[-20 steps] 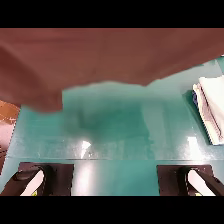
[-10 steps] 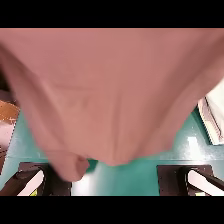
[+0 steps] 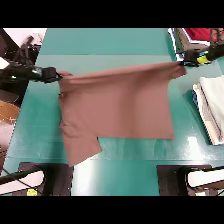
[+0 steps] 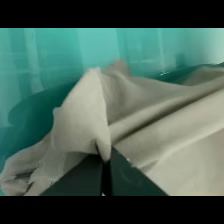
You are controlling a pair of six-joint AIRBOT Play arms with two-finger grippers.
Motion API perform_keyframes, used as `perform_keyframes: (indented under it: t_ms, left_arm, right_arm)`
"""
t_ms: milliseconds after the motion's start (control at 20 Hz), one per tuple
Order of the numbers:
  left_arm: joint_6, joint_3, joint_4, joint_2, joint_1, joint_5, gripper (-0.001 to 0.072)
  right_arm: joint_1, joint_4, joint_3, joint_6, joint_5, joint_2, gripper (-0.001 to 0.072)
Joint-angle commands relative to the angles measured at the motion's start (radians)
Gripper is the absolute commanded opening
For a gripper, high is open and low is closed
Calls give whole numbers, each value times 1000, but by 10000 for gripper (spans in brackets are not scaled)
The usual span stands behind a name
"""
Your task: Fold the shirts.
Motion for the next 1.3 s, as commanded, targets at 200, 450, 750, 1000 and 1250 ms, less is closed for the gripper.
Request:
perform_keyframes:
  t_ms: [200,450,750,1000,1250]
  left_arm:
    - [76,-26,-70,-152,-41,301,304]
    - [75,31,-61,-142,40,87,460]
    - [103,-80,-49,-5,251,-235,460]
    - [122,-454,-47,154,294,-238,460]
    - [119,-612,-50,190,294,-225,461]
  right_arm:
    - [11,5,136,1,-27,-182,163]
    - [-8,6,135,0,9,-135,449]
    - [-110,274,134,-79,402,-54,446]
    - [-139,329,-130,-93,341,100,429]
    - [-178,345,-466,-116,266,288,430]
